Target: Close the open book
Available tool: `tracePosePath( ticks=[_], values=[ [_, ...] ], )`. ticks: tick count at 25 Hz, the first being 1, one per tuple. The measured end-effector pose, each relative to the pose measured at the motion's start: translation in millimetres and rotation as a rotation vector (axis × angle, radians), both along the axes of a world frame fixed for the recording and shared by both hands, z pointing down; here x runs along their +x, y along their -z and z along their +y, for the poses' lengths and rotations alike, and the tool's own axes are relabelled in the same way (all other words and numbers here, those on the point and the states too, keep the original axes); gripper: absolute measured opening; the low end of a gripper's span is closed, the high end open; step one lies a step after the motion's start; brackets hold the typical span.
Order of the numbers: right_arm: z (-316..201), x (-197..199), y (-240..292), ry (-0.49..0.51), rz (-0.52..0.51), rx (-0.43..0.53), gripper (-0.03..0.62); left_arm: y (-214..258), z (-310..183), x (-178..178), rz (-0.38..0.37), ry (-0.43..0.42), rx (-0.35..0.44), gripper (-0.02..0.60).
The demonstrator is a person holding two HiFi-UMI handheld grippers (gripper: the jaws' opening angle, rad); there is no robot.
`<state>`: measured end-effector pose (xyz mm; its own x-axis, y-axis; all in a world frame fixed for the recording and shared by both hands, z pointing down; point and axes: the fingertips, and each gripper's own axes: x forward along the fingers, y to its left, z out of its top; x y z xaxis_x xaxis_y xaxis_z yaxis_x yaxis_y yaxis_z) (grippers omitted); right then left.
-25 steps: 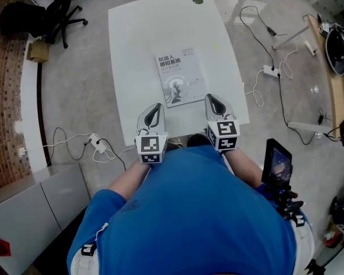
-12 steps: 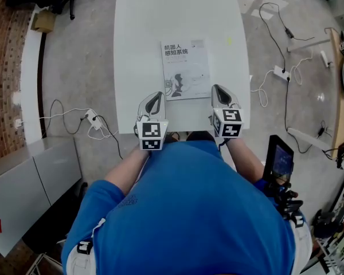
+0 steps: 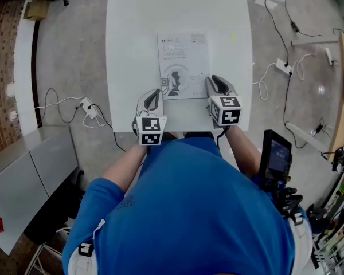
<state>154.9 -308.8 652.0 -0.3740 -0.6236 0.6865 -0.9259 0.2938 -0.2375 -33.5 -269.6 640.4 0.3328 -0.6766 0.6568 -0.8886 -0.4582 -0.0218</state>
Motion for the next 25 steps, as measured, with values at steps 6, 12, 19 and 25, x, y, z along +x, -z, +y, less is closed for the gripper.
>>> tracePosePath(
  ticks=[6,12,19,25],
  values=[
    [-13.4,-2.8,-13.1,0.025,-0.021,-0.100,0.092,-13.5,-4.1,-4.2,-0.016,0.007,-0.043,0.005],
    [-19.1,-6.7,-19.4,0.029,-0.066,-0.178,0.094,-19.5,-6.1,-6.0,-0.021,0.006,-0.066,0.005],
    [-19.6,-5.9,-18.9,0.019,-0.109,-0.209,0.093,-26.4,-6.6,-1.4,-0.031,-0.021,-0.091,0.005],
    [-8.2,-3.8,-13.5,-0.004,-0.176,-0.219,0.092,-31.0,-3.8,-1.4,-0.040,-0.027,-0.101,0.005]
  ],
)
